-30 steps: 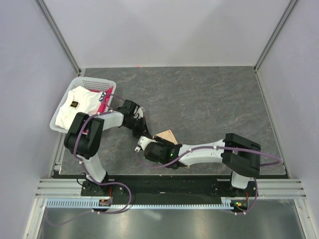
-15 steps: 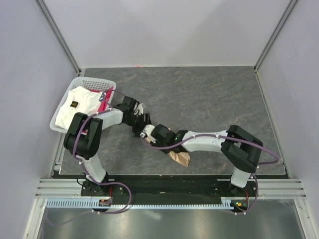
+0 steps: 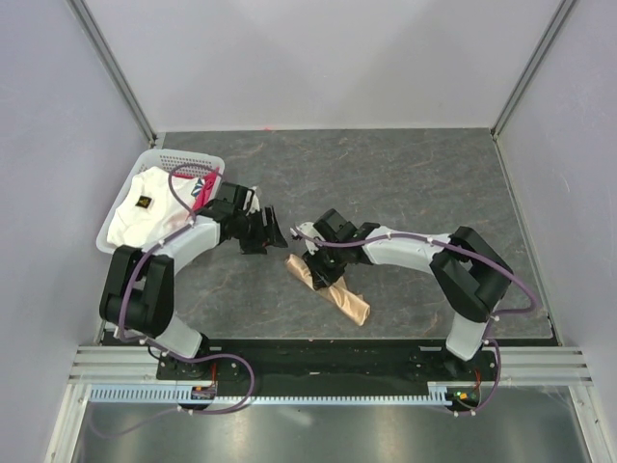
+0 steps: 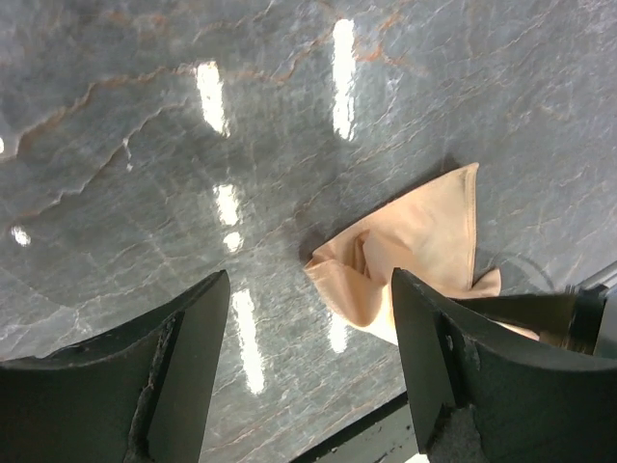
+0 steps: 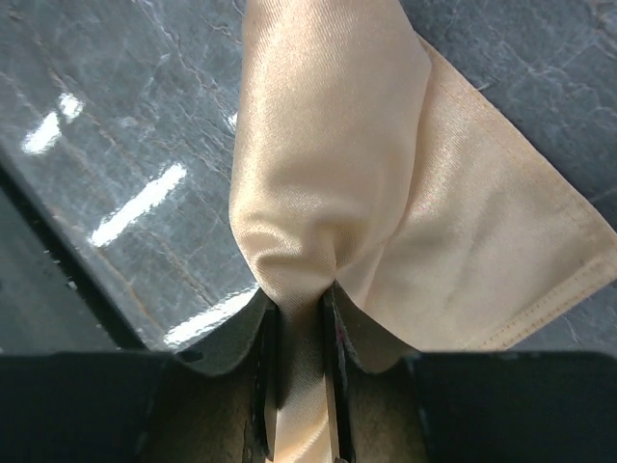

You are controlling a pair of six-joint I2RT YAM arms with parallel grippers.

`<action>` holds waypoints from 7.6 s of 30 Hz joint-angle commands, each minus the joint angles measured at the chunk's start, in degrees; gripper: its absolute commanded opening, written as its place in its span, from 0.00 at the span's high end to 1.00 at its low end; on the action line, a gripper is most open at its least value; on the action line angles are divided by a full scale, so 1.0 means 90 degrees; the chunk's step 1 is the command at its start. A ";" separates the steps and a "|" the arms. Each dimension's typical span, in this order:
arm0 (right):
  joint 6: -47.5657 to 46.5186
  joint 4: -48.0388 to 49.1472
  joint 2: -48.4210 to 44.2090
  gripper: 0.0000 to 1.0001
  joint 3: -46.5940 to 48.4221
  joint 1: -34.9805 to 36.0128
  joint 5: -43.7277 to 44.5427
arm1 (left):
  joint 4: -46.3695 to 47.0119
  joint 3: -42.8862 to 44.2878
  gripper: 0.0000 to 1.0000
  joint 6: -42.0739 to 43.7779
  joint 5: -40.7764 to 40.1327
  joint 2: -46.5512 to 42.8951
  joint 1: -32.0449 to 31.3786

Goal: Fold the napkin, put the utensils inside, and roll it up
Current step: Roll the napkin with the utensil

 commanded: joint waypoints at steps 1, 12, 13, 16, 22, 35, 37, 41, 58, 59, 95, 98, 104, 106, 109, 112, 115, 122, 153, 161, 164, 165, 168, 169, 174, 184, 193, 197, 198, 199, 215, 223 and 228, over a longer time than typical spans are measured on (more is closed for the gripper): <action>0.0076 -0.0228 0.0480 0.73 0.0342 -0.0377 -0.1490 | 0.0655 -0.0594 0.25 -0.0212 0.0047 -0.0594 -0.0004; 0.0037 -0.0228 0.1524 0.73 0.0762 -0.1051 -0.3834 | 0.2335 -0.1473 0.26 -0.0398 0.1073 -0.0879 -0.0170; 0.0008 -0.0228 0.1594 0.73 0.0821 -0.1071 -0.4029 | 0.2385 -0.1483 0.26 -0.0408 0.1102 -0.0782 -0.0199; -0.0040 -0.0277 0.1867 0.73 0.0948 -0.1149 -0.4292 | 0.2512 -0.1474 0.28 -0.0417 0.1142 -0.0645 -0.0218; -0.0070 -0.0375 0.2258 0.73 0.1260 -0.1228 -0.4431 | 0.2737 -0.1435 0.43 -0.0437 0.1298 -0.0196 -0.0258; -0.0129 -0.0482 0.2483 0.69 0.1475 -0.1423 -0.4256 | 0.2298 -0.1386 0.98 -0.0466 0.1200 0.0361 -0.0297; -0.0119 -0.0502 0.2337 0.67 0.1485 -0.1442 -0.4013 | 0.2171 -0.1357 0.98 -0.0457 0.1161 0.0459 -0.0287; -0.0061 -0.0667 0.1879 0.48 0.1553 -0.1462 -0.3281 | 0.2083 -0.1318 0.98 -0.0457 0.1064 0.0596 -0.0287; -0.0910 0.0298 -0.1090 0.25 0.0373 0.0528 0.2568 | 0.1624 -0.0937 0.98 -0.0398 0.0917 0.1006 -0.0297; -0.0959 0.0357 -0.1140 0.25 0.0208 0.0898 0.2822 | 0.1585 -0.0917 0.98 -0.0388 0.0927 0.1026 -0.0297; -0.0969 -0.0462 0.0715 0.68 0.0636 0.0101 0.0297 | 0.0697 0.0538 0.40 -0.0085 0.0313 0.0733 -0.0151; -0.0832 -0.0482 0.0803 0.68 0.0616 -0.0143 -0.0279 | 0.0501 0.0441 0.35 -0.0095 0.0049 0.0665 -0.0024; -0.0754 -0.0511 0.1202 0.69 0.0704 -0.0456 -0.1284 | 0.0715 -0.0203 0.32 -0.0271 -0.0069 0.0353 0.0025; -0.0744 -0.0541 0.1320 0.69 0.0772 -0.0553 -0.1490 | 0.0949 -0.0476 0.32 -0.0329 -0.0108 0.0167 0.0025; -0.0744 -0.0560 0.1545 0.69 0.0860 -0.0661 -0.1959 | 0.1241 -0.0759 0.31 -0.0417 -0.0245 -0.0204 0.0026; -0.0715 -0.0560 0.1818 0.69 0.0948 -0.0817 -0.2438 | 0.1583 -0.1033 0.30 -0.0544 -0.0313 -0.0565 0.0025; -0.0686 -0.0570 0.2062 0.70 0.1026 -0.0964 -0.2721 | 0.1760 -0.1267 0.29 -0.0710 -0.0469 -0.0829 0.0025; -0.0676 -0.0619 0.2414 0.69 0.1173 -0.1140 -0.3180 | 0.2501 -0.1776 0.26 -0.0925 -0.0247 -0.1133 0.0025; -0.0325 -0.0648 0.1763 0.39 0.1554 -0.1228 -0.1923 | 0.2904 -0.1758 0.98 -0.0974 0.1005 0.0069 -0.0062; -0.0138 -0.0190 0.0141 0.25 0.1086 -0.1053 0.0185 | 0.2190 -0.1191 0.98 -0.0847 0.0985 0.0537 -0.0062; -0.0498 -0.0004 -0.0358 0.23 0.0695 -0.0663 0.0742 | 0.2024 -0.1035 0.98 -0.0808 0.1024 0.0625 -0.0062; -0.0606 0.0016 -0.0533 0.23 0.0607 -0.0516 0.1132 | 0.1995 -0.0996 0.98 -0.0808 0.1044 0.0683 -0.0062; -0.0968 0.0045 -0.0700 0.21 0.0294 0.0157 0.2136 | 0.1790 -0.0820 0.98 -0.0721 0.1073 0.0810 -0.0062; -0.1027 0.0065 -0.0691 0.21 0.0188 0.0449 0.2364 | 0.1703 -0.0790 0.98 -0.0682 0.1073 0.0830 -0.0062; -0.1300 0.0113 -0.0399 0.21 0.0079 0.0852 0.3262 | 0.1555 -0.0634 0.98 -0.0652 0.1083 0.0957 -0.0053; -0.2032 0.0543 -0.0369 0.21 0.0040 0.1224 0.3567 | 0.1428 -0.0468 0.98 -0.0574 0.1103 0.1055 -0.0053; -0.2365 0.0543 0.0090 0.20 0.0108 0.1214 0.3538 | 0.1350 -0.0351 0.98 -0.0515 0.1142 0.1123 -0.0053; -0.2453 0.0543 0.0305 0.20 0.0245 0.1175 0.3567 | 0.1311 -0.0331 0.98 -0.0505 0.1122 0.1114 -0.0053; -0.2463 0.0563 0.0315 0.19 0.0264 0.1136 0.3567 | 0.1311 -0.0341 0.98 -0.0496 0.1122 0.1104 -0.0053; -0.2482 0.0563 0.0354 0.20 0.0284 0.1126 0.3567 | 0.1311 -0.0331 0.98 -0.0496 0.1113 0.1104 -0.0053; -0.2892 0.0621 0.0403 0.20 0.0323 0.0813 0.3118 | 0.1272 -0.0263 0.98 -0.0418 0.1200 0.1162 -0.0053; -0.3010 0.0583 0.0628 0.20 0.0304 0.0687 0.2816 | 0.1262 -0.0204 0.98 -0.0398 0.1298 0.1221 -0.0053; -0.2854 0.0008 0.0822 0.23 0.0557 0.0462 0.2075 | 0.1243 -0.0078 0.98 -0.0388 0.1337 0.1231 -0.0053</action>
